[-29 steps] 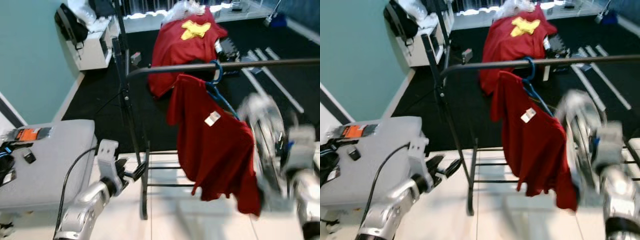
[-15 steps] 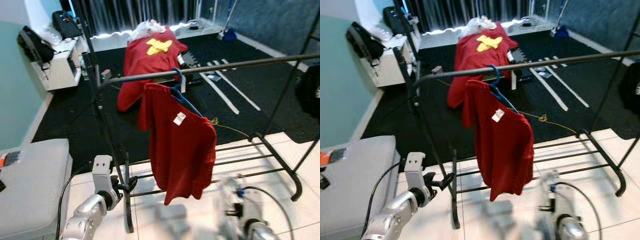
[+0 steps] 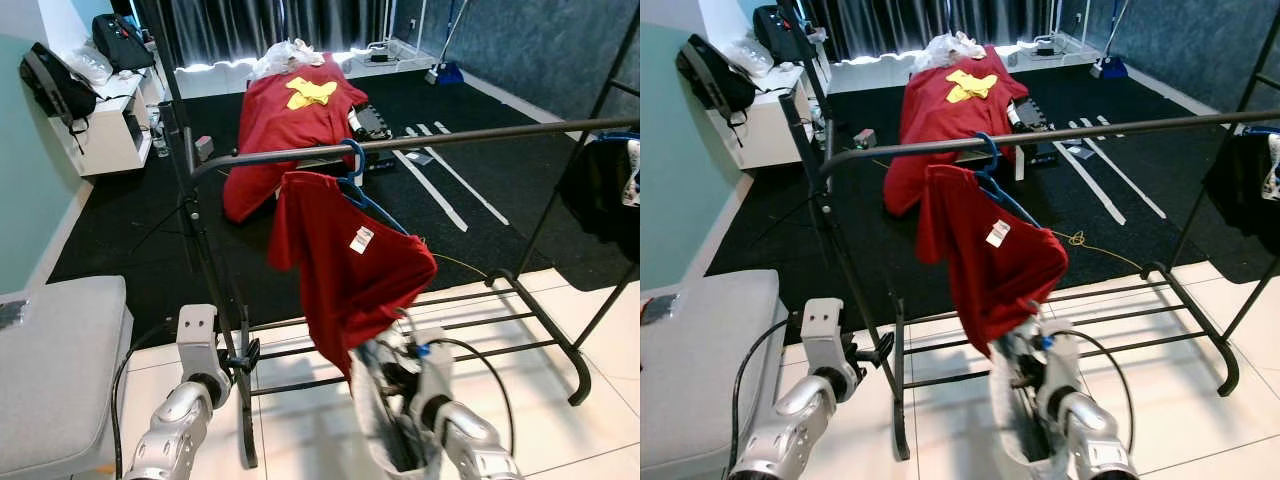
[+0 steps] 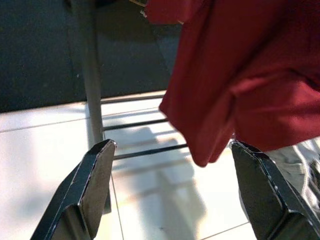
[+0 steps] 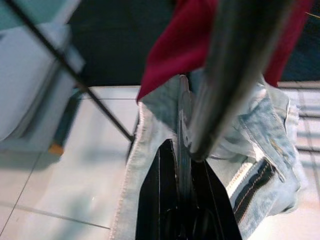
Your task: Hang hanger
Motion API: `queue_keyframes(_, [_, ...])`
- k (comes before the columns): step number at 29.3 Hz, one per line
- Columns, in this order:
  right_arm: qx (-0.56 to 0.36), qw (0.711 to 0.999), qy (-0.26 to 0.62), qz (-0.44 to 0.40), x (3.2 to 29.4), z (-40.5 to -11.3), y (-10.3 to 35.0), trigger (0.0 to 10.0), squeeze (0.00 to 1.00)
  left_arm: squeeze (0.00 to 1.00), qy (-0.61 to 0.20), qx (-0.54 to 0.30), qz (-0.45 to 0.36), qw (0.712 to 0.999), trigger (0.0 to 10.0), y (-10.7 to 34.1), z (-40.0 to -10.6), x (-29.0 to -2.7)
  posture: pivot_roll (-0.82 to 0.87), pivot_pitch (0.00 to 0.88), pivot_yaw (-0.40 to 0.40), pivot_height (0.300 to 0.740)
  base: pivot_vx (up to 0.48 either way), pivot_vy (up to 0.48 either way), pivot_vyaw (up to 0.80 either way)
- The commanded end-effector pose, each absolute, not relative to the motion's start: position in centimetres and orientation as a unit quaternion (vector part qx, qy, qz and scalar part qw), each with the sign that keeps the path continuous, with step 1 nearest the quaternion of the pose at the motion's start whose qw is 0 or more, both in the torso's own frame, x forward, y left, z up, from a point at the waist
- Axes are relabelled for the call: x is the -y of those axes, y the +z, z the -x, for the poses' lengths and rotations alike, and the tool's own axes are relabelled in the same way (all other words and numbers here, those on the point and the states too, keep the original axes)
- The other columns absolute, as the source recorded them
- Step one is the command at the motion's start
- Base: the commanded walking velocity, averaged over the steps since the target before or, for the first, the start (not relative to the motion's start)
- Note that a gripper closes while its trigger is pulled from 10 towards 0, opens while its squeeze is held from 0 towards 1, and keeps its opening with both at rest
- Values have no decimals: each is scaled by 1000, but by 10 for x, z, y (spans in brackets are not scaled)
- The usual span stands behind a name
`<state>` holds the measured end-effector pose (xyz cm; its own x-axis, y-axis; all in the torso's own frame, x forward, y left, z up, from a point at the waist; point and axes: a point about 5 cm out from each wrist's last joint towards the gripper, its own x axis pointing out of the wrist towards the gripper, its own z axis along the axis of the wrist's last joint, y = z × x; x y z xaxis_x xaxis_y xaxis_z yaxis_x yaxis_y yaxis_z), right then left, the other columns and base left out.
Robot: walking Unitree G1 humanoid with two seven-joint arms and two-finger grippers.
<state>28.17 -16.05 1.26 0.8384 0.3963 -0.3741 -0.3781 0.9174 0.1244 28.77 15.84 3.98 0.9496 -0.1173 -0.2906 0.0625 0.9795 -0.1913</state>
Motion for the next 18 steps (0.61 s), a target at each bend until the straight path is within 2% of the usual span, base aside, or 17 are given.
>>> queue_keyframes(1, [-184, 956, 226, -16, 150, -285, 17, 10000, 0, 0, -25, -169, 90, 981, 10000, 30, -284, -162, -59, 72, 42, 740, 0, 0, 0])
queue_keyframes(10, [-186, 962, 198, -41, 153, -289, 16, 10000, 0, 0, -18, -146, 98, 984, 10000, 40, -286, -165, 4, 48, 4, 740, 0, 0, 0])
queue_keyframes(17, [-182, 953, 241, -36, 132, -298, 22, 10000, 0, 0, -23, -138, 74, 987, 10000, 43, -288, -169, 1, 35, 9, 740, 0, 0, 0])
queue_keyframes(18, [-183, 950, 250, -29, 129, -299, 23, 10000, 0, 0, -21, -138, 73, 987, 10000, 43, -288, -167, 12, 38, -40, 740, 0, 0, 0])
